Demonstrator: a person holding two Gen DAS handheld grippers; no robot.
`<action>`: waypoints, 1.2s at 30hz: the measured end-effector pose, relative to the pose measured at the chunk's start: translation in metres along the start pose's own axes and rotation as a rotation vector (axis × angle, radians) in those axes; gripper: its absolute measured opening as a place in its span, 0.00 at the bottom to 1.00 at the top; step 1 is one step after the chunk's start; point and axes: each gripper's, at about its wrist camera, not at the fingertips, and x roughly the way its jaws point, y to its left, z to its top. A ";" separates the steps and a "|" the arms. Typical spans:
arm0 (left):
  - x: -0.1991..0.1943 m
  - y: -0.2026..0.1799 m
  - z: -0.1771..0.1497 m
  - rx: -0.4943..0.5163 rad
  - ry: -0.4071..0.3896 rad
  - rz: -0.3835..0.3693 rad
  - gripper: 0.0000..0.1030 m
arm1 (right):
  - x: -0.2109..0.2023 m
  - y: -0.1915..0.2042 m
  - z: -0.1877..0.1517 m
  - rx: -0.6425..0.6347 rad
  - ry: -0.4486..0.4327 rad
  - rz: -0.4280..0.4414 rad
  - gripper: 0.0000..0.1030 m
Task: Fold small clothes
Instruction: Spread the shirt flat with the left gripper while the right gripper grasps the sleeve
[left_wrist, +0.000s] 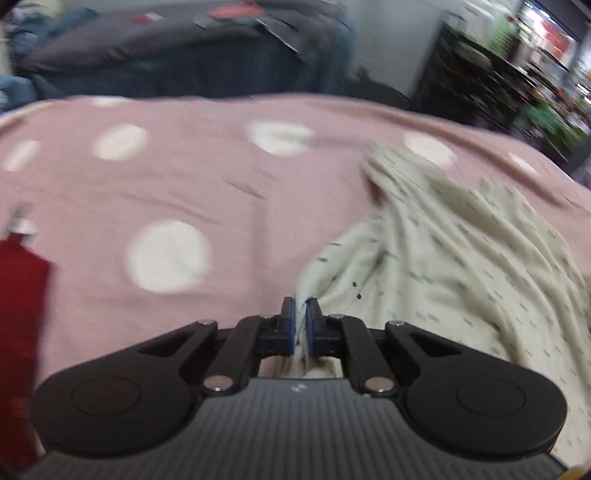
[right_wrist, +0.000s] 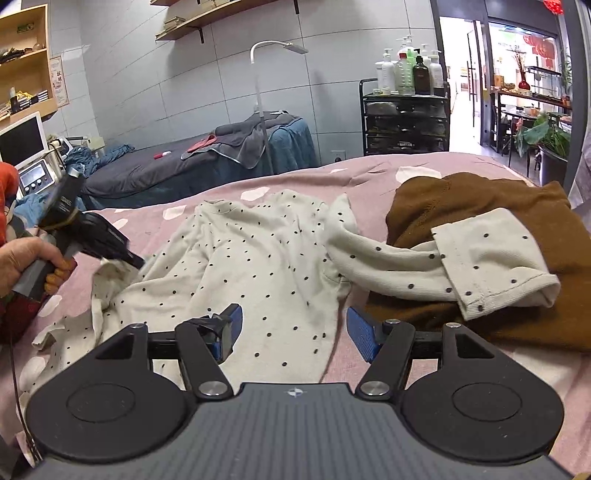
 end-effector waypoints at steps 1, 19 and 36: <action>-0.006 0.014 0.002 -0.018 -0.013 0.059 0.05 | -0.001 -0.002 0.000 0.005 0.000 -0.008 0.99; -0.045 -0.056 -0.048 0.195 -0.039 0.100 1.00 | -0.019 -0.007 0.003 -0.177 -0.111 -0.176 0.95; -0.068 -0.127 -0.142 0.301 0.128 -0.097 1.00 | -0.008 -0.059 0.026 -0.294 -0.037 -0.361 0.09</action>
